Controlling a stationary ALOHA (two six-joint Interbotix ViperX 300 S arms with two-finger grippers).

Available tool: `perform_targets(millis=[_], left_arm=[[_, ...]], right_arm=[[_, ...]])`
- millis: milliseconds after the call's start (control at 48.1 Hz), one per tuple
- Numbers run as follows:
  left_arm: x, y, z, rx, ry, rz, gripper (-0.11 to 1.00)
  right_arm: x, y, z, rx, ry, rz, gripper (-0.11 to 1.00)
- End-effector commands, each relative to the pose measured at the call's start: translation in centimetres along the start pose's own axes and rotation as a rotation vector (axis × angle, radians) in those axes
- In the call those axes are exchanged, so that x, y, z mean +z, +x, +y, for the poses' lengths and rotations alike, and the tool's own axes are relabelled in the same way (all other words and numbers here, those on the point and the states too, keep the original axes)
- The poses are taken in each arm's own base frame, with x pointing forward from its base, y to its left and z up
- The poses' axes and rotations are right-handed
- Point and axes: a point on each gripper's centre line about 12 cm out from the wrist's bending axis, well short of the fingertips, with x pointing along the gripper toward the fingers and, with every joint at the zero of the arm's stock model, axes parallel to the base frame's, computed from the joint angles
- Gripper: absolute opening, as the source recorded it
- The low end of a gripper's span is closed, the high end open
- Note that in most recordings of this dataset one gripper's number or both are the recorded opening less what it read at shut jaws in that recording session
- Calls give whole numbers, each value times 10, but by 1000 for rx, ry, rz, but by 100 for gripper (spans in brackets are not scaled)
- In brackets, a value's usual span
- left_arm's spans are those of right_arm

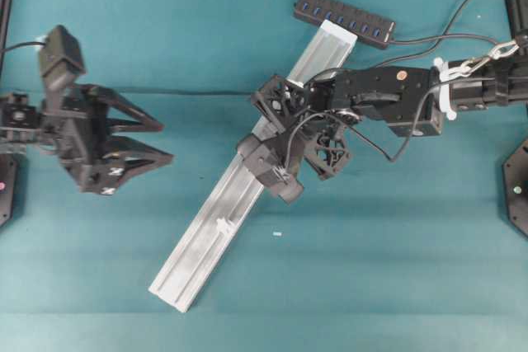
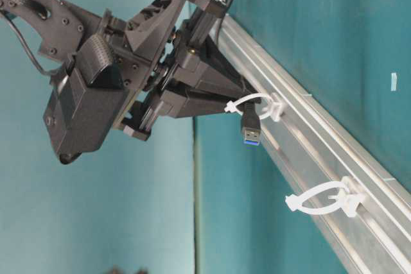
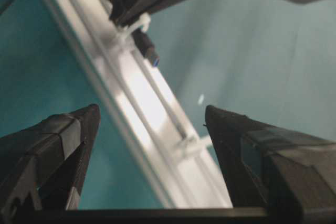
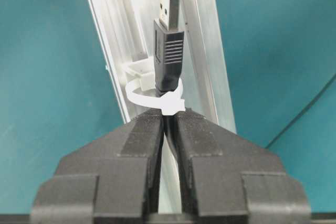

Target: Pass the USB cable through three rings with both arms.

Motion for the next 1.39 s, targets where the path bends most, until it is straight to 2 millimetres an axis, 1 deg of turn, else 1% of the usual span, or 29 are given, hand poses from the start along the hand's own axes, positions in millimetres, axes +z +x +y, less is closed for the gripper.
perform_targets(millis=[0, 83, 249, 395, 520, 665, 811, 873, 1060, 1247, 1372], left_arm=[[-6, 28, 3, 18, 0, 36, 89], [-11, 45, 4, 27, 2, 59, 89], [-19, 72, 2, 36, 13, 105, 89], [-30, 89, 6, 37, 18, 119, 89], [-31, 102, 6, 7, 34, 76, 89], [-35, 115, 8, 0, 73, 67, 88], [-39, 125, 10, 6, 110, 80, 88], [-38, 128, 9, 5, 110, 77, 88], [-38, 132, 10, 7, 111, 80, 88], [-43, 137, 13, 15, 110, 93, 88], [-40, 139, 14, 11, 108, 72, 88]], right_arm=[[2, 0, 0, -3, 33, -6, 10], [2, 0, 0, -3, 39, -7, 10], [2, 0, 0, 1, 44, -4, 10], [2, -1, 0, -3, 45, -7, 10], [1, 0, 1, 2, 47, -3, 10], [1, 0, 1, -2, 47, -6, 10], [1, 0, 1, -2, 47, -6, 10], [1, -1, 0, -3, 48, -6, 10], [0, 0, 0, -2, 51, -3, 10], [0, 0, -1, -8, 51, -7, 10], [0, 0, -2, -12, 53, -10, 10]])
